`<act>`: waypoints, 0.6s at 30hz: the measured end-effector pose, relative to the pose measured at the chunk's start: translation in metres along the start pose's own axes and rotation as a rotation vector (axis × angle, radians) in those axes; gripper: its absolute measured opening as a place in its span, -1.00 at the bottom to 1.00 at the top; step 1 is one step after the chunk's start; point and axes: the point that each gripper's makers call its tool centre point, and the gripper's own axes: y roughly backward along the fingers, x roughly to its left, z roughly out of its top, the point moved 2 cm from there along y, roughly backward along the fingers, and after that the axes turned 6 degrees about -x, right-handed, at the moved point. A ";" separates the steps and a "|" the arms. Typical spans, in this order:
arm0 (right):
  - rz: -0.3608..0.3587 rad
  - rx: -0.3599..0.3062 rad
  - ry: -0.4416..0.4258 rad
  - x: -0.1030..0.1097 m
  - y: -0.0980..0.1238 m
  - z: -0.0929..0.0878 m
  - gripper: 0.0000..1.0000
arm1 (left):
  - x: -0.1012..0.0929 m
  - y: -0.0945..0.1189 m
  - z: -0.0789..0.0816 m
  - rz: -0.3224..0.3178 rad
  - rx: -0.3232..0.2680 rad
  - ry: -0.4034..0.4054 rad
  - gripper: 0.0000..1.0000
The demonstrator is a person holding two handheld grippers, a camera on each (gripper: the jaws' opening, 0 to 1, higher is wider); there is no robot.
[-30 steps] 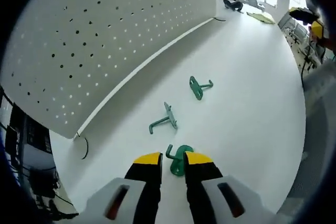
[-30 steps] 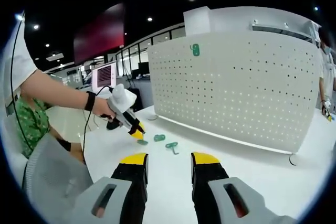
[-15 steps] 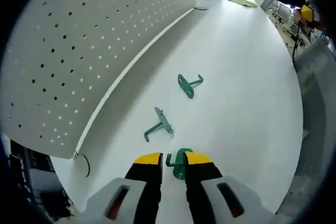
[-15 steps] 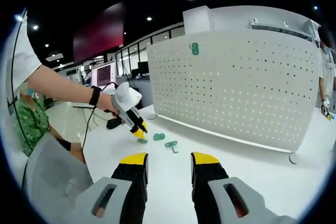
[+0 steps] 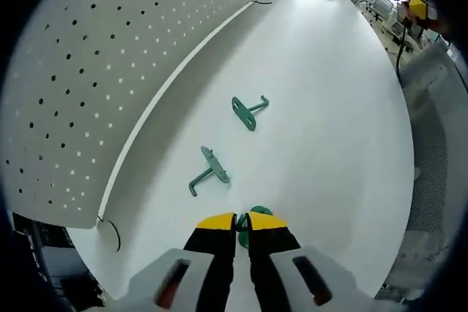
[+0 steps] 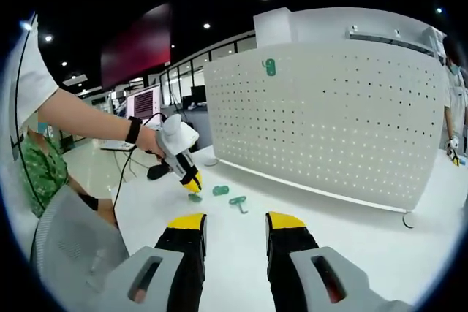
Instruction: Insert the hook assembly into the mounting plate slot until the hook locks in place.
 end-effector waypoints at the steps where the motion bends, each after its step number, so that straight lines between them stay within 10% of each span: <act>1: 0.001 -0.003 0.002 0.000 0.000 0.001 -0.37 | 0.000 0.000 -0.001 -0.002 0.001 0.003 -0.89; 18: 0.014 -0.013 0.006 0.005 -0.001 0.005 -0.37 | -0.004 0.011 -0.010 0.026 -0.005 0.131 -0.95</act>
